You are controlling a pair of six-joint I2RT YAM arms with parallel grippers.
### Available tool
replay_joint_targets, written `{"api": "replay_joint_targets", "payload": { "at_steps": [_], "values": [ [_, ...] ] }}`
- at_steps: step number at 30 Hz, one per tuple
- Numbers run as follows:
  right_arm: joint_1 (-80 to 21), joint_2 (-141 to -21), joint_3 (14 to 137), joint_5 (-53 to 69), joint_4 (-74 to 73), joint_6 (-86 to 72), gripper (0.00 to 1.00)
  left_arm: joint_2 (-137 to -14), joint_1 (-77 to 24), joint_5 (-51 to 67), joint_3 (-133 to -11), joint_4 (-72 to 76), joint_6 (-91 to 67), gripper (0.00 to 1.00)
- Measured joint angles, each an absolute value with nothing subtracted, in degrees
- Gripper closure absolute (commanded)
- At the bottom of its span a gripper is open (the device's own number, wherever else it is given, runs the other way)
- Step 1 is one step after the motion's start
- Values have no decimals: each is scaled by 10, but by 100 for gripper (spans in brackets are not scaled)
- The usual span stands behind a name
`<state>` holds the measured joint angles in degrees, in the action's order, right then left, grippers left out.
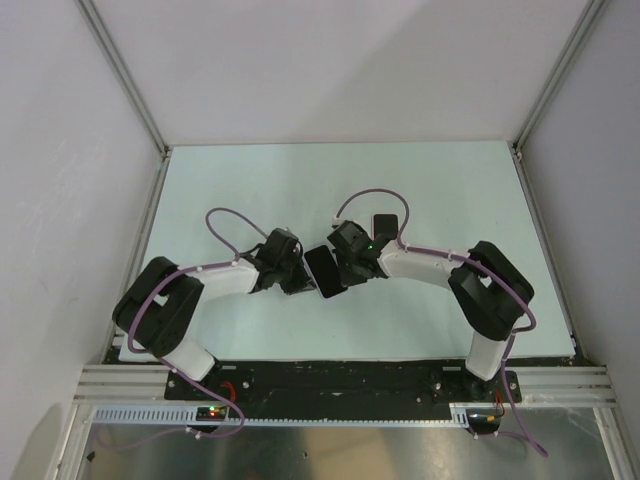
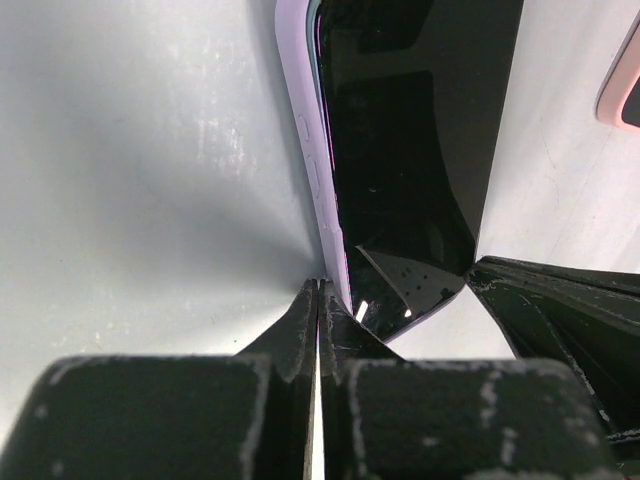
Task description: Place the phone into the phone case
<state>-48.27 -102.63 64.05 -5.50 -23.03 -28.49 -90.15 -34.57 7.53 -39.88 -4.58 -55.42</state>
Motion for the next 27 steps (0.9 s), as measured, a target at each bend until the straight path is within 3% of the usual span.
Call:
{"api": "replay_joint_targets", "payload": {
  "at_steps": [12, 17, 27],
  "values": [
    [-475, -1047, 692, -67, -276, -278, 73, -868, -298, 69, -401, -78, -534, 100],
    [-430, -1050, 729, -43, -254, -274, 74, -860, -275, 62, -423, -98, -521, 100],
    [-393, -1103, 785, -37, -242, -287, 88, -901, -257, 41, -489, -116, -520, 100]
  ]
}}
